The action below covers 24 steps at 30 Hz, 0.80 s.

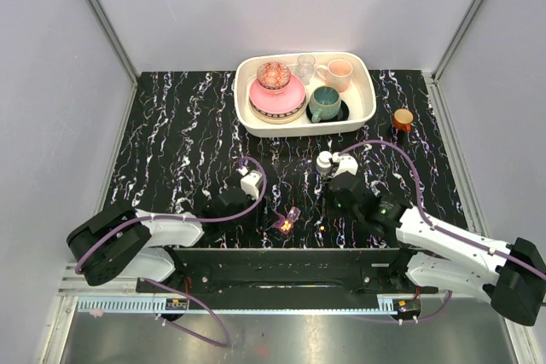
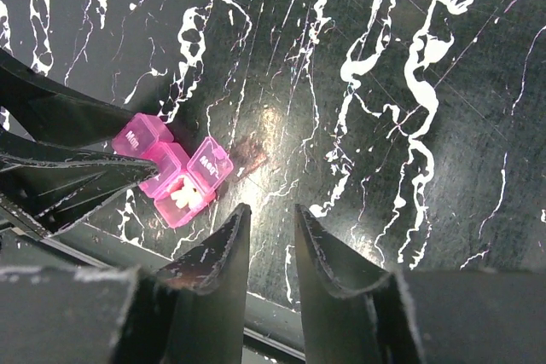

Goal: Sort the pills into containers

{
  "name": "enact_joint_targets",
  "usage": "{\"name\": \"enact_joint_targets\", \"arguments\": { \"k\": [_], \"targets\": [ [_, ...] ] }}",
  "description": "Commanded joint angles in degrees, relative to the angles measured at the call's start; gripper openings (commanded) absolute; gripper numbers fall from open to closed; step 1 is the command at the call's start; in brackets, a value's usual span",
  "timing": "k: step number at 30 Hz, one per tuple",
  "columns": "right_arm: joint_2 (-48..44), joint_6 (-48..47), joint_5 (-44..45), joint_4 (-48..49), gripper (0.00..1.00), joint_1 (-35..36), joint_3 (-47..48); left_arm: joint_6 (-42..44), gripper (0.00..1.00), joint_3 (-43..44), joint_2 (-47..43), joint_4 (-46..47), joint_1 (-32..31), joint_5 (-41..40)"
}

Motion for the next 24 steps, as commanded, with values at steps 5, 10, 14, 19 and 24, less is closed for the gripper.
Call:
{"name": "enact_joint_targets", "arguments": {
  "k": [5,10,14,19,24],
  "targets": [
    [4.76,1.12,0.77,2.46,0.21,-0.79,-0.46,-0.17,0.54,-0.45,0.46,-3.44,-0.45,0.23],
    [10.04,0.07,-1.52,7.56,0.09,-0.97,-1.34,-0.17,0.53,-0.72,-0.42,-3.71,-0.45,-0.03],
    [12.50,-1.16,-1.96,10.90,0.05,-0.88,-2.04,-0.09,0.52,-0.98,-0.33,-3.71,-0.45,-0.12],
    [14.35,-2.30,-1.26,14.07,0.04,-0.88,-2.57,-0.08,0.52,-1.33,-0.51,-3.53,-0.54,-0.03],
    [18.64,-3.53,-1.17,15.39,0.03,-0.88,-0.73,0.18,0.52,-1.15,-0.42,-3.71,-0.54,0.14]
  ]
}}
